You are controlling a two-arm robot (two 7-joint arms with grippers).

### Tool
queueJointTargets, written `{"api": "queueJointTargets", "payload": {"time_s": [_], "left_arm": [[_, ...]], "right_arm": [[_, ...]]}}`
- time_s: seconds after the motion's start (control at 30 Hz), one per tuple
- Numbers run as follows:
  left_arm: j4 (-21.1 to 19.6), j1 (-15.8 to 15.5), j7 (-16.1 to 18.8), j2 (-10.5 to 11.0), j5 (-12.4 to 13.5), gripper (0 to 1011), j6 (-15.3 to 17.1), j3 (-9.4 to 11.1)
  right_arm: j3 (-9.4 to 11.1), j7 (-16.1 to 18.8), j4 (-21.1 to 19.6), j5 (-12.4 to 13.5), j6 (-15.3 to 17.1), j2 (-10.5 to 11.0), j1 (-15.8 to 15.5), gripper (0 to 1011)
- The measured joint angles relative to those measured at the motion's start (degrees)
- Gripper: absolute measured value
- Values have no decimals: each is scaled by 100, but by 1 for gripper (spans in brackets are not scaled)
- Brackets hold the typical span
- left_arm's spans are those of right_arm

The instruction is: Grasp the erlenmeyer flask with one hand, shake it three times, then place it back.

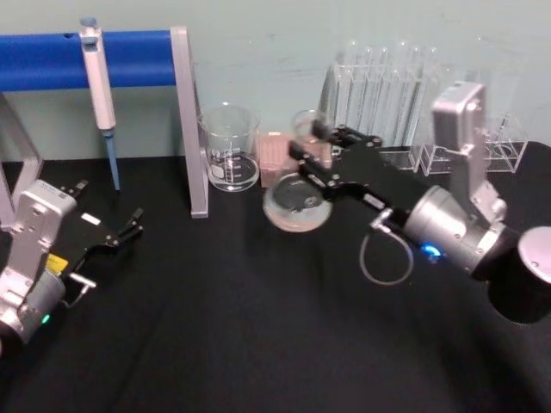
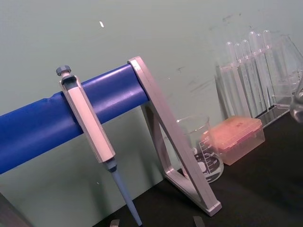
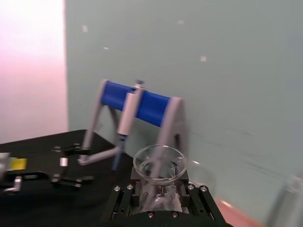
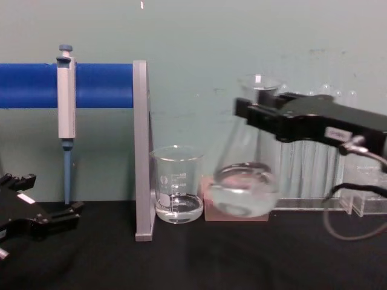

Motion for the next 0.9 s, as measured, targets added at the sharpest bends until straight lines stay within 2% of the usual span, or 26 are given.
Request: {"api": "queueJointTargets", "payload": {"time_s": [0.27,0.5,0.73,0.9], "left_arm": [[0,0,0,0,0,1001,0,0],[0,0,0,0,0,1001,0,0],[0,0,0,0,0,1001,0,0],[0,0,0,0,0,1001,0,0]], "right_arm": [[-350,331,161,154,-91,-64,241,456],[-496,394,204,240,-116,-48,322,456],[-542,332,207,275,-117,6,345,456],[-447,122,207,254,-142,65,319,456]]}}
